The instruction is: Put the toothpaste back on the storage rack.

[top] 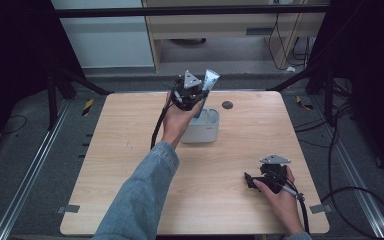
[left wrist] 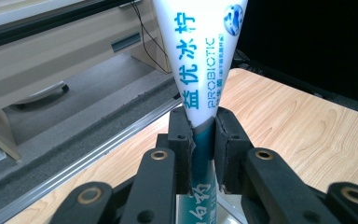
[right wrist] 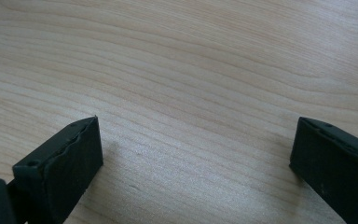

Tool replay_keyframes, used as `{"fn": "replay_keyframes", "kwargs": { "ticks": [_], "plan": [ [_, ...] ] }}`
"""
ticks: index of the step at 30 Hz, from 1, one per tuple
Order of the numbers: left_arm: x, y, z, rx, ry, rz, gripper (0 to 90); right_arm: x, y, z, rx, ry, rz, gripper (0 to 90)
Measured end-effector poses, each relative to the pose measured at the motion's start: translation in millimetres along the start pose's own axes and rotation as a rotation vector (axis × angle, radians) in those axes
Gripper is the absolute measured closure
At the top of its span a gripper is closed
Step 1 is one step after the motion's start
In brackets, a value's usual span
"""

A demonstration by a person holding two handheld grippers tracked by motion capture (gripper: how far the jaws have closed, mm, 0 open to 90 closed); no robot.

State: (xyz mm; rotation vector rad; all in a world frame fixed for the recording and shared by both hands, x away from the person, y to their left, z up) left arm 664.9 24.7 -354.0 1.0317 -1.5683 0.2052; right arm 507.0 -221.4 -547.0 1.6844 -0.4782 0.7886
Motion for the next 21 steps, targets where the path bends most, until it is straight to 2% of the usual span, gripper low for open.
{"fn": "replay_keyframes", "kwargs": {
  "ticks": [21],
  "plan": [
    [-18.0, -10.5, 0.8, -0.014, 0.006, -0.021, 78.1, 0.3, 0.1, -0.2, 0.002, -0.002, 0.002, 2.5]
  ]
}}
Point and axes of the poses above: each handheld gripper's, and its own axes: y roughly backward along the jaws, x roughly out of its top, z roughly to its right, the point moved 5 cm from there along -y, roughly forward along the jaws, and after that the axes turned 10 degrees about -y, right-handed, at the moved point
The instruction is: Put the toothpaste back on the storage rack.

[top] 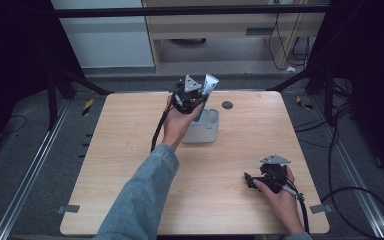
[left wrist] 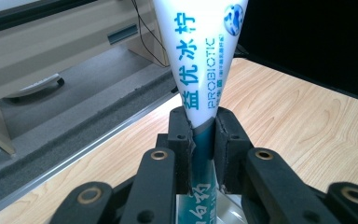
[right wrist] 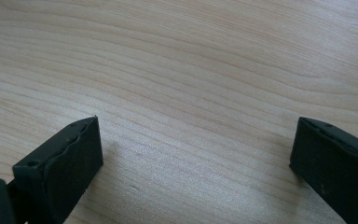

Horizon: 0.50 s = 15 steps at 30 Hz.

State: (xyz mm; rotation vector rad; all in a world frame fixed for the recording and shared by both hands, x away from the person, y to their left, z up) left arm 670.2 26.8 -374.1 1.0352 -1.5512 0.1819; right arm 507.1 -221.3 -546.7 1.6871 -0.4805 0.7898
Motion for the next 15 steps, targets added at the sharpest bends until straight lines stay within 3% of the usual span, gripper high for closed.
{"fn": "replay_keyframes", "kwargs": {
  "ticks": [15],
  "plan": [
    [-11.1, -2.0, -1.3, -0.008, -0.006, -0.016, 78.1, -0.1, 0.1, -0.1, 0.000, -0.002, -0.002, 2.5]
  ]
}}
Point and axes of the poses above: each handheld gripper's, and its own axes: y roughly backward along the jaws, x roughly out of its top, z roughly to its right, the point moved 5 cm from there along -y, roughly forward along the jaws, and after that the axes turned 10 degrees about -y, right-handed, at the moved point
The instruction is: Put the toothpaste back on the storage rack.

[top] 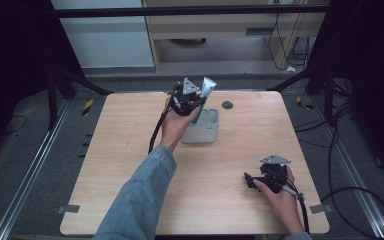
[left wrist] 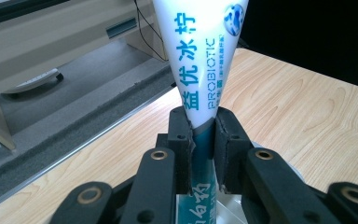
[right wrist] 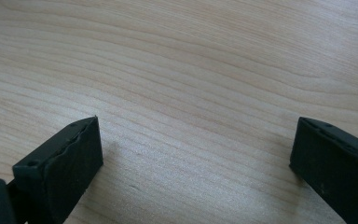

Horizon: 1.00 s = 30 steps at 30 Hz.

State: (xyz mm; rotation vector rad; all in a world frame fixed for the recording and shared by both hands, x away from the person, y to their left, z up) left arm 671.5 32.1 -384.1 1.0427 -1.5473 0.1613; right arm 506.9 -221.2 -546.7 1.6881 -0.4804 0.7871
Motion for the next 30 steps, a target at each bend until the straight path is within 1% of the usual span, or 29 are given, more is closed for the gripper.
{"fn": "replay_keyframes", "kwargs": {
  "ticks": [3, 15, 26, 30],
  "plan": [
    [-1.4, -0.8, 1.0, -0.001, -0.003, -0.006, 78.1, 0.0, 0.0, -0.1, 0.000, -0.001, 0.000, 2.5],
    [-11.6, -5.6, 5.0, -0.012, 0.005, -0.020, 78.1, -0.1, 0.0, -0.2, 0.000, -0.002, -0.001, 2.5],
    [-15.4, -6.8, 6.6, -0.016, 0.009, -0.022, 78.1, -0.1, 0.0, -0.2, 0.000, -0.002, -0.001, 2.5],
    [-17.9, -8.2, 9.0, -0.021, 0.005, -0.032, 78.1, -0.1, 0.0, -0.2, 0.001, -0.003, -0.001, 2.5]
  ]
}}
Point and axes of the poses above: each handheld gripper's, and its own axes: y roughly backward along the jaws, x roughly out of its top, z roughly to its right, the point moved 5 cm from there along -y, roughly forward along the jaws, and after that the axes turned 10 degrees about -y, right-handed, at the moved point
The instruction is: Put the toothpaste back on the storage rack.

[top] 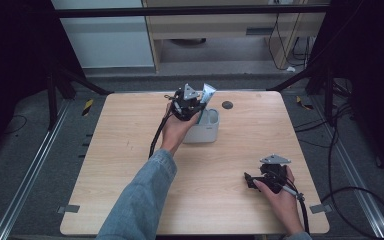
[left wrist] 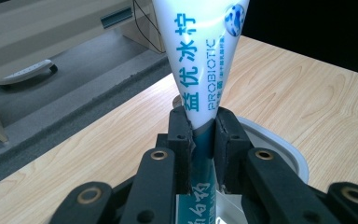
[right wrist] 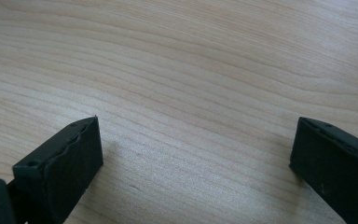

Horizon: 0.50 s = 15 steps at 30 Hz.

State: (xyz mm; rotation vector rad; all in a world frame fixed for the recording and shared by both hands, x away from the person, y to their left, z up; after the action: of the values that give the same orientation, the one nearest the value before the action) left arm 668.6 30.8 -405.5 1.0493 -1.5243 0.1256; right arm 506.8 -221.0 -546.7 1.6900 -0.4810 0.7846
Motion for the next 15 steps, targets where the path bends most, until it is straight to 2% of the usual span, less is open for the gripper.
{"fn": "replay_keyframes", "kwargs": {
  "ticks": [15],
  "plan": [
    [-4.4, -0.8, 3.2, -0.003, -0.003, -0.011, 78.0, 0.0, 0.0, 0.0, 0.000, 0.000, 0.000, 2.5]
  ]
}}
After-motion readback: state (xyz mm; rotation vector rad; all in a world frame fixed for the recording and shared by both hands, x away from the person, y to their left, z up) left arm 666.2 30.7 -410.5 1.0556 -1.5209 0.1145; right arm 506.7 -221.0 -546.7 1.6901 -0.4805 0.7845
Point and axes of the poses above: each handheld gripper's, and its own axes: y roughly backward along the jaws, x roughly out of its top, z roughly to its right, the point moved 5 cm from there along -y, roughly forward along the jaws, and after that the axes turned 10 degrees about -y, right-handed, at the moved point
